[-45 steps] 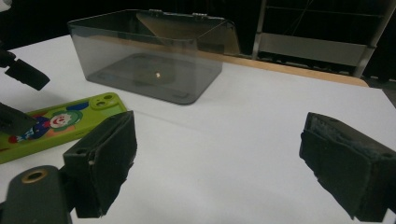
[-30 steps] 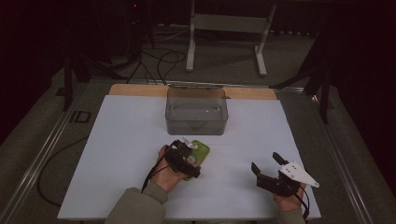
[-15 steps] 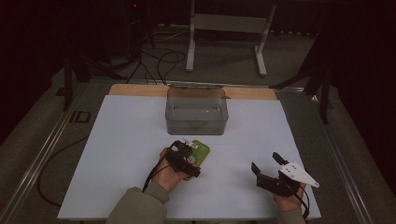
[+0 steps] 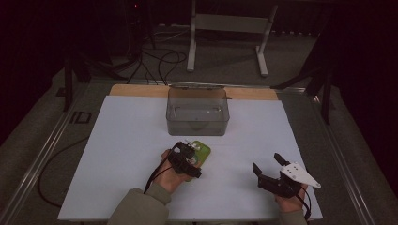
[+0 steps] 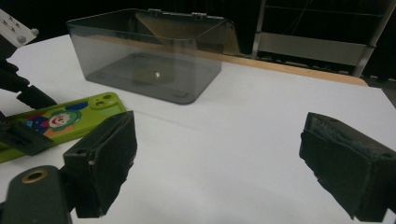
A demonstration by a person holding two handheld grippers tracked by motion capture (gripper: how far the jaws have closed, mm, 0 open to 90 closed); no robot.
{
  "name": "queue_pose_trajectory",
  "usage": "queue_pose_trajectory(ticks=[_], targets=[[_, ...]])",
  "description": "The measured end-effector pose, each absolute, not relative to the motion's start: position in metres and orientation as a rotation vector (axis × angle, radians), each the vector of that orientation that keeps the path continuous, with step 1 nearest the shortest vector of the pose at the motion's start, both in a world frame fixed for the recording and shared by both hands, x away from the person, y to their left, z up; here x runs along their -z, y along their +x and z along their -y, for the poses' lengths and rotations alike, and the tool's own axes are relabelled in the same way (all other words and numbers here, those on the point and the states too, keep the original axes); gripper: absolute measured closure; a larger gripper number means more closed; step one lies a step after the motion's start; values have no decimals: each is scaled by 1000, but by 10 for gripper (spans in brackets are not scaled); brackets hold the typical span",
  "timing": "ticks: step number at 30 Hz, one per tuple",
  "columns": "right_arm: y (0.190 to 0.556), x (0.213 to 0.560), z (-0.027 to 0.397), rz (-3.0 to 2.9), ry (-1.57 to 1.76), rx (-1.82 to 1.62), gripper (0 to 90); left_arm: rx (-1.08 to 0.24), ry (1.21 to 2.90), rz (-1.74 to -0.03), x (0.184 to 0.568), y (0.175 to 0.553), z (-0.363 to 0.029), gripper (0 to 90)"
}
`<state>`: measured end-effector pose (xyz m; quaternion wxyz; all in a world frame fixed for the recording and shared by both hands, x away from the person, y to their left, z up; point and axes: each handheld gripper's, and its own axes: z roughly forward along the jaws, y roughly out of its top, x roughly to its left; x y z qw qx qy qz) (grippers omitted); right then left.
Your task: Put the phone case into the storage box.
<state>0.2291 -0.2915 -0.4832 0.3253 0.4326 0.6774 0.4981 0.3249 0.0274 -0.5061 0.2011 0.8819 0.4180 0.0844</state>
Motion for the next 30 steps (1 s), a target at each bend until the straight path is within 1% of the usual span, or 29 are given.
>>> queue_pose_trajectory(ticks=[5,17,30], targets=[[229,483,292,-1776,1135,-1306,110,-236,2472,-1165,506,325,-27,122],[229,483,291,-1780,1136,-1300,110,-239,2472,-1168,504,324,-27,162],[231,485,292,-1798,1147,-1306,110,-242,2437,-1172,501,323,-31,167]])
